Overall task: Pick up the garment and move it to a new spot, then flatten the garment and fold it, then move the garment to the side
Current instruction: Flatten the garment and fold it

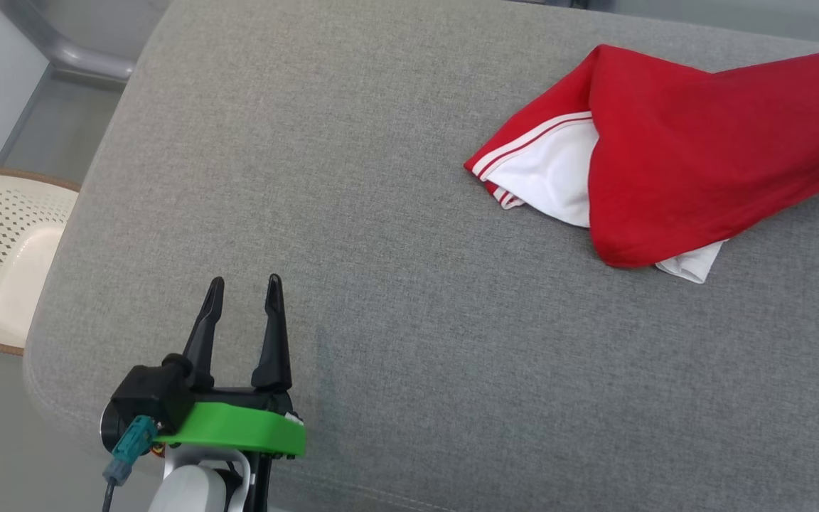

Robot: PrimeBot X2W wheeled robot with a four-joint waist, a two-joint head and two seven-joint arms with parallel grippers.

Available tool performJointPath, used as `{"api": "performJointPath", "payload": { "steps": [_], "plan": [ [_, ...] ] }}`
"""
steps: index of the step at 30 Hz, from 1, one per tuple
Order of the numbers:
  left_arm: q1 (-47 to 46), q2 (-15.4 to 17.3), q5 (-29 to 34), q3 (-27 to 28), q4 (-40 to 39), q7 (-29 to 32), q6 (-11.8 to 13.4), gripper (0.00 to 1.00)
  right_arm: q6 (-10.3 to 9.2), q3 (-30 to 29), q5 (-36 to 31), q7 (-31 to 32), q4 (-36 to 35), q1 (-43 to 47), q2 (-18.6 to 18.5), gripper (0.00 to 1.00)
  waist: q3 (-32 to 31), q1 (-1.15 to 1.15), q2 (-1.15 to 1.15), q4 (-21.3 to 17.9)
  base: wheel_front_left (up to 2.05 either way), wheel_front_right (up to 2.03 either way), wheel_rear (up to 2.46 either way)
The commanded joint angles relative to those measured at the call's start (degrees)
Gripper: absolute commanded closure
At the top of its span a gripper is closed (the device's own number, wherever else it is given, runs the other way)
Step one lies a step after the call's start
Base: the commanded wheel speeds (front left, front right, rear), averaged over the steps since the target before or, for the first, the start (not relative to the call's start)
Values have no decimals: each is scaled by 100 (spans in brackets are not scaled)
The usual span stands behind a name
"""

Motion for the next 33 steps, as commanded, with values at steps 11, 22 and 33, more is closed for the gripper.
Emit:
{"api": "performJointPath", "payload": {
  "steps": [11,22,33],
  "plan": [
    [-199,8,43,-26,-55,0,49,0,-10,-107,-483,-620,833,-629,404,0,198,0,0,-108,0,0,0],
    [-31,10,218,87,8,0,-48,0,-11,285,-348,-714,1215,-716,603,0,-282,0,0,-743,0,0,0],
    [222,11,299,231,88,0,-83,0,-10,970,374,-1364,907,103,1505,0,-732,0,0,-955,0,0,0]
  ]
}}
